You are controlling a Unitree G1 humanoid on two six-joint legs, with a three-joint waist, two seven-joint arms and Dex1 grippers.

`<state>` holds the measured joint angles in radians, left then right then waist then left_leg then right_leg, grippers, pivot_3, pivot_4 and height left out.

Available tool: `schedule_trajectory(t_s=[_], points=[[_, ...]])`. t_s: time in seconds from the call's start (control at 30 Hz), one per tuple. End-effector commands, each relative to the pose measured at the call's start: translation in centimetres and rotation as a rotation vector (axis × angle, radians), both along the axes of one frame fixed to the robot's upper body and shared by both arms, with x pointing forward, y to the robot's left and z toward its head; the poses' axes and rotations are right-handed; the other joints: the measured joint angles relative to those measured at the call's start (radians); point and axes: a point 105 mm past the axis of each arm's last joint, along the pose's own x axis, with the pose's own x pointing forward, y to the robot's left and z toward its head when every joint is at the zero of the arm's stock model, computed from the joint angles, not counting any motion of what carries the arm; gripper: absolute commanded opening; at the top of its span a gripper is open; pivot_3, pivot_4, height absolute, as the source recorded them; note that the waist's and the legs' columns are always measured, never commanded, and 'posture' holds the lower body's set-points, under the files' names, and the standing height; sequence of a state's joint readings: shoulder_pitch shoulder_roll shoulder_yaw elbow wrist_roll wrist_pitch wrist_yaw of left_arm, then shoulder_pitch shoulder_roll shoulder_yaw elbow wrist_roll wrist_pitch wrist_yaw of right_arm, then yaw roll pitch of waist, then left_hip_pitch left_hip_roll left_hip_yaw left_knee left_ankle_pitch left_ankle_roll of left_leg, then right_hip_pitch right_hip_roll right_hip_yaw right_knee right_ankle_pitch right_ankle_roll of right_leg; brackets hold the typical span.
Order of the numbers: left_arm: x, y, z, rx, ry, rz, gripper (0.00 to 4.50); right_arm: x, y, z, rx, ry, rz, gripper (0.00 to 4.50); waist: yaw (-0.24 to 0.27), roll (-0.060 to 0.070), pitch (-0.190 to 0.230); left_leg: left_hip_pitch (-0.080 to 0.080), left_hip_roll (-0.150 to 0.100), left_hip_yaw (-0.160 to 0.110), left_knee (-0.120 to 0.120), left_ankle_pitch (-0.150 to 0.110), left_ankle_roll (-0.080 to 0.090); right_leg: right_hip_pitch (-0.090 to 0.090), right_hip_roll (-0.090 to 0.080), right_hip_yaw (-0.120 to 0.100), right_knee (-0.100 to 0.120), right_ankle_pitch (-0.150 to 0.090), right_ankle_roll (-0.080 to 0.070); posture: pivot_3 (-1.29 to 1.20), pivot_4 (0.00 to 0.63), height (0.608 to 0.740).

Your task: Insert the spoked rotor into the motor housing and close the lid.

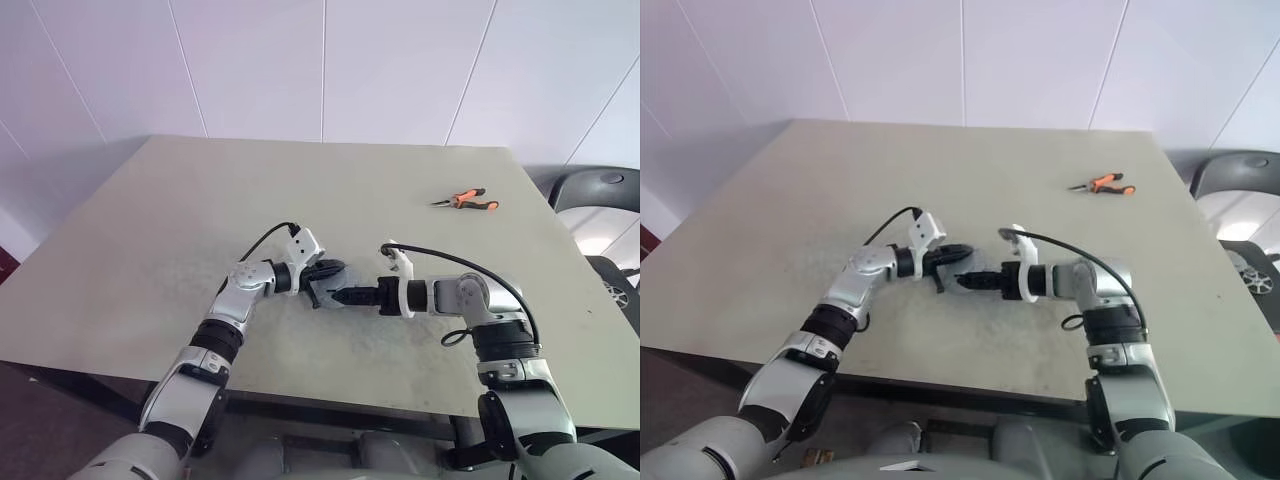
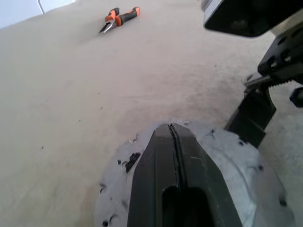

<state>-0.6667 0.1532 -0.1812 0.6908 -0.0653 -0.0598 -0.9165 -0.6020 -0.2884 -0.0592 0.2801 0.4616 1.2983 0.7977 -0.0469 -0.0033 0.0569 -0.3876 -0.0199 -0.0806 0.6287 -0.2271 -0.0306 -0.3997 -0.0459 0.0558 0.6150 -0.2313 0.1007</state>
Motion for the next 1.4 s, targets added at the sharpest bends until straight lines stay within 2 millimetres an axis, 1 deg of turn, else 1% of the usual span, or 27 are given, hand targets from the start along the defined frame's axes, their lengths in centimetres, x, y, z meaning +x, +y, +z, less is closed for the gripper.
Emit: schedule_trajectory(t_s=[0.03, 0.17, 0.23, 0.3, 0.4, 0.53, 0.57, 0.63, 0.7, 0.97, 1.2, 1.3, 1.4], points=[[0.2, -0.1, 1.3, -0.006, -0.056, -0.011, 0.0, 0.1, 1.4, 1.3, 0.107, 0.032, -0.008, 4.45, 0.0, 0.0, 0.0, 0.0, 0.0, 0.0, 0.0, 0.0, 0.0, 0.0, 0.0, 0.0, 0.0, 0.0, 0.0, 0.0, 0.0, 0.74], [0.3, 0.1, 1.3, -0.005, -0.057, -0.004, 0.0, 2.1, 0.8, 1.2, 0.098, 0.022, -0.131, 4.45, -0.001, 0.0, 0.0, 0.001, 0.0, 0.0, 0.001, 0.0, 0.0, 0.0, 0.0, 0.0, 0.001, 0.0, 0.0, 0.0, 0.0, 0.74], [0.3, 0.2, 1.3, -0.004, -0.057, -0.003, 0.0, 2.5, 0.7, 1.0, 0.093, 0.024, -0.164, 4.45, -0.002, 0.0, 0.0, 0.001, 0.0, 0.0, 0.002, 0.0, 0.0, 0.0, 0.001, 0.0, 0.002, -0.001, -0.002, 0.0, 0.0, 0.74], [0.4, 0.2, 1.4, -0.005, -0.057, -0.001, 0.0, 2.6, 0.7, 0.9, 0.086, 0.021, -0.166, 4.45, 0.0, 0.0, 0.0, 0.001, 0.0, 0.0, 0.002, 0.0, 0.0, 0.001, 0.001, 0.0, 0.002, -0.001, -0.002, 0.0, 0.0, 0.74], [0.5, 0.4, 1.4, -0.003, -0.056, 0.004, 0.0, 2.1, 1.0, 1.3, 0.106, 0.009, -0.132, 3.85, 0.0, 0.0, 0.0, 0.001, 0.0, 0.0, 0.003, 0.0, 0.0, 0.001, 0.001, 0.0, 0.001, -0.001, -0.002, 0.0, 0.0, 0.74], [0.6, 0.7, 1.4, -0.002, -0.057, 0.013, 0.0, 1.7, 1.3, 1.7, 0.13, 0.007, -0.105, 2.57, 0.0, 0.0, 0.0, 0.0, 0.0, 0.0, 0.002, 0.0, 0.0, 0.001, 0.0, 0.0, 0.001, 0.0, -0.001, 0.0, 0.0, 0.74], [0.6, 0.7, 1.4, -0.002, -0.058, 0.015, 0.0, 1.6, 1.3, 1.8, 0.135, 0.009, -0.1, 2.39, 0.001, 0.0, 0.0, 0.001, 0.0, 0.0, 0.001, 0.0, 0.0, 0.0, 0.001, 0.0, 0.001, 0.0, 0.0, 0.0, 0.0, 0.74], [0.6, 0.7, 1.4, -0.002, -0.059, 0.017, 0.0, 1.3, 1.5, 2.1, 0.147, 0.007, -0.072, 2.22, 0.001, 0.001, -0.001, 0.002, 0.0, 0.0, 0.001, 0.0, 0.0, 0.001, 0.001, 0.0, 0.001, 0.001, 0.001, 0.0, 0.0, 0.74], [0.6, 0.8, 1.5, -0.003, -0.059, 0.02, 0.0, 1.2, 1.7, 2.5, 0.17, 0.0, -0.061, 2.18, 0.001, 0.001, -0.001, 0.002, 0.0, 0.0, 0.001, 0.0, 0.0, 0.002, 0.001, 0.0, 0.001, 0.0, -0.001, 0.0, 0.0, 0.74], [0.9, 1.6, 1.7, -0.027, -0.059, 0.065, 0.0, 1.5, 1.8, 2.8, 0.2, -0.012, -0.088, 2.14, 0.001, 0.001, -0.001, 0.002, 0.0, 0.0, 0.001, 0.0, 0.0, 0.001, 0.001, 0.0, 0.001, 0.0, -0.001, 0.0, 0.0, 0.74], [0.8, 1.7, 1.7, -0.032, -0.058, 0.07, 0.0, 1.5, 2.4, 3.7, 0.254, -0.035, -0.076, 2.13, 0.0, 0.001, -0.001, 0.002, 0.0, 0.0, 0.001, 0.0, 0.0, 0.001, 0.001, 0.0, 0.001, 0.0, 0.0, 0.0, 0.0, 0.74], [0.9, 1.7, 1.6, -0.032, -0.058, 0.076, 0.0, 1.4, 2.6, 4.7, 0.318, -0.043, -0.069, 2.11, 0.0, 0.001, -0.001, 0.001, 0.0, 0.0, 0.001, 0.0, 0.0, 0.001, 0.001, 0.0, 0.001, 0.0, 0.0, 0.0, 0.0, 0.74], [0.7, 1.8, 1.4, -0.03, -0.059, 0.079, 0.0, 1.6, 2.6, 6.5, 0.429, -0.063, -0.074, 2.09, 0.002, 0.001, 0.0, 0.0, 0.0, -0.001, 0.001, 0.0, 0.0, 0.0, 0.001, 0.0, 0.001, 0.001, 0.001, 0.0, 0.0, 0.74]])
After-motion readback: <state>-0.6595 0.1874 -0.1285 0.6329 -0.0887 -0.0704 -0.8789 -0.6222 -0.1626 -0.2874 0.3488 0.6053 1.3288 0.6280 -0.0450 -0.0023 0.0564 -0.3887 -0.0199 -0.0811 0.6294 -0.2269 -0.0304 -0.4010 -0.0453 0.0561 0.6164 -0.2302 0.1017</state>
